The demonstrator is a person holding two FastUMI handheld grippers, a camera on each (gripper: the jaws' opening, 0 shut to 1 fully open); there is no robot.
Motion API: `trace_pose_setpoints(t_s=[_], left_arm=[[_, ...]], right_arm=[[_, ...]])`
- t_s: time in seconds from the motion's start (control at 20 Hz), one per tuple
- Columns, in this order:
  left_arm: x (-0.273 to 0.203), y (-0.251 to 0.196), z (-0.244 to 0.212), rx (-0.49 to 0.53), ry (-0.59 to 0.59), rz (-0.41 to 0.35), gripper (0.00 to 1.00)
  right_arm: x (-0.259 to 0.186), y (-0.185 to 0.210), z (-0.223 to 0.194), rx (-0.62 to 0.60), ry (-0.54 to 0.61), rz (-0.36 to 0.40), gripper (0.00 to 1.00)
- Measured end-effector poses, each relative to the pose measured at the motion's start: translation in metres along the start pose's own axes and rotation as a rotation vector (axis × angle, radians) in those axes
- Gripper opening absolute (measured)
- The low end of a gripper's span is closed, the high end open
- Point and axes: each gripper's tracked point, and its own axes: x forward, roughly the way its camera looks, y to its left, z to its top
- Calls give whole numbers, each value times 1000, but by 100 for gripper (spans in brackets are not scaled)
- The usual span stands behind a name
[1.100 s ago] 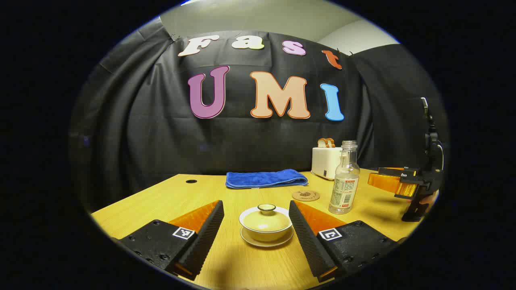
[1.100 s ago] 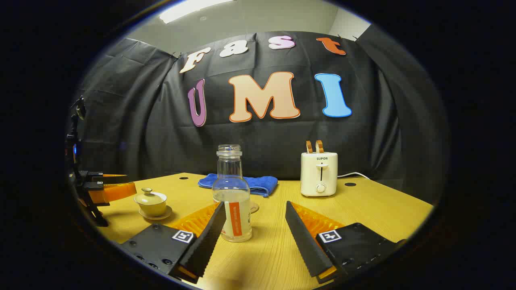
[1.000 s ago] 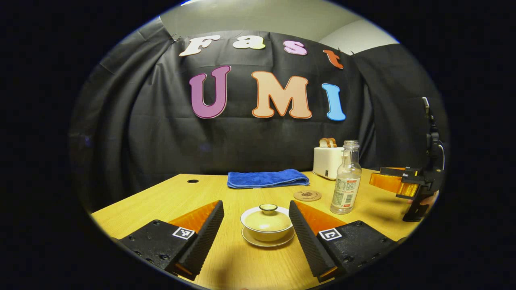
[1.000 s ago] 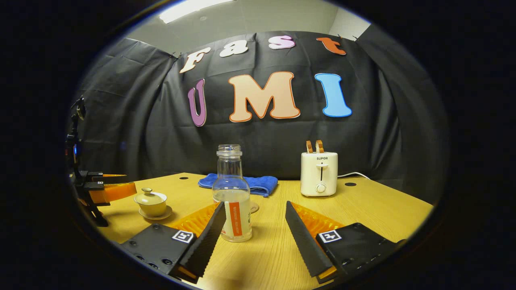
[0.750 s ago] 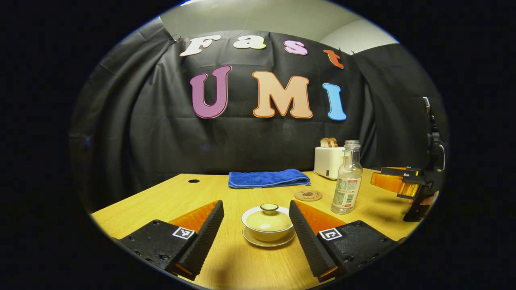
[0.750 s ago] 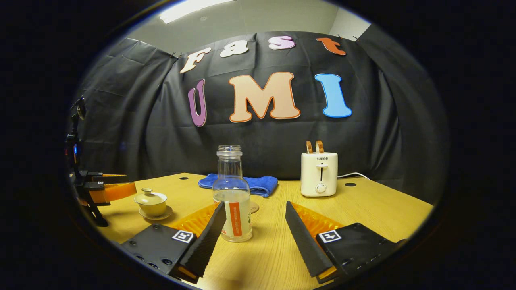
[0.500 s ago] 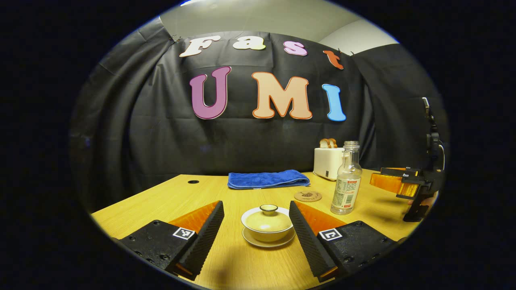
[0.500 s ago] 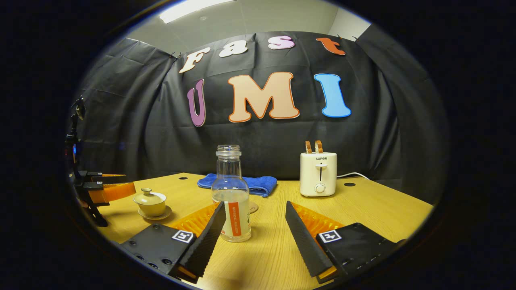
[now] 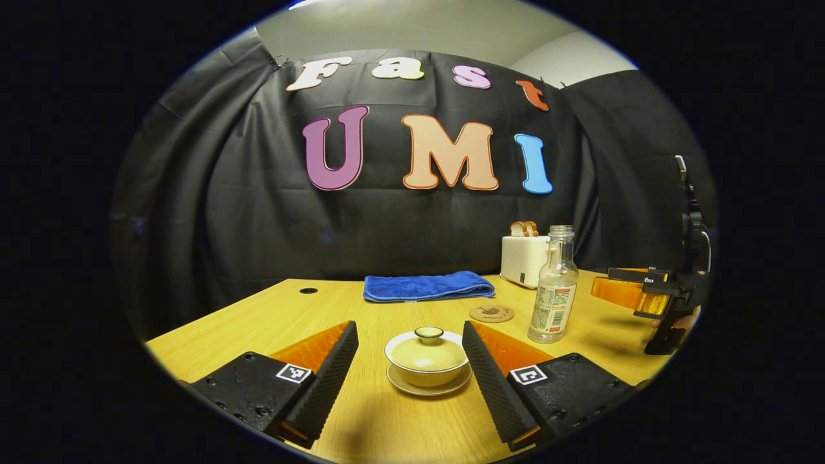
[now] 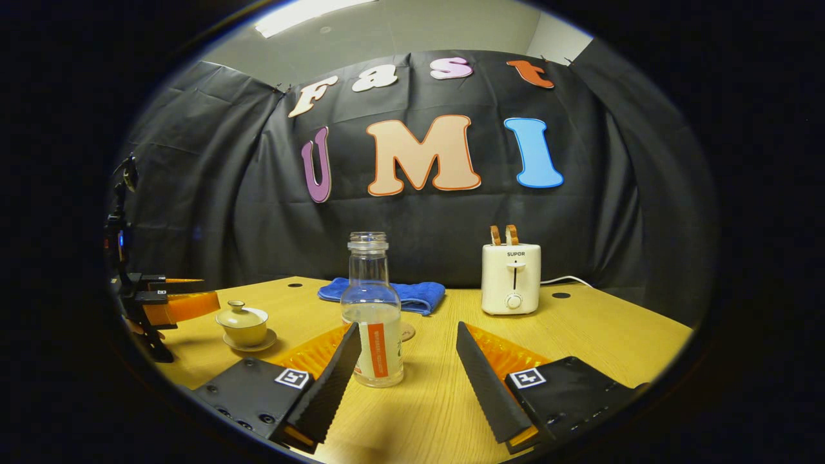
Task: Open the teacup lid with one hand, grasp the water bottle and pour water into the teacup with the other hand; after pouring, place the water bottle on the coaster and then close the teacup lid.
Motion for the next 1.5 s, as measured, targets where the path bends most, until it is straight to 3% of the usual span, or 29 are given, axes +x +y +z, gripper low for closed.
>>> trace_pose_setpoints(t_s=[0.3, 0.4, 0.55, 0.85, 1.1, 1.25, 1.4, 1.5], left_arm=[[9, -5, -1, 1, 1, -28, 95], [15, -8, -2, 1, 4, -33, 95], [28, -12, -3, 4, 11, -47, 95], [48, -18, -11, 9, 65, -75, 93], [54, -20, -20, 8, 119, -87, 76], [56, -23, -22, 15, 145, -99, 71], [57, -24, -26, 17, 165, -105, 56], [57, -22, -27, 16, 172, -91, 51]], right_arm=[[-1, 1, 1, 0, 0, 9, 93], [-1, 0, 1, 0, 1, 10, 98], [-1, 1, 1, 0, 1, 14, 93], [-2, 1, 2, 0, 2, 16, 93], [-1, 1, 2, 0, 2, 17, 93], [-2, 1, 2, 0, 2, 17, 93], [-2, 2, 2, 0, 3, 17, 93], [-1, 1, 2, 0, 3, 17, 95]])
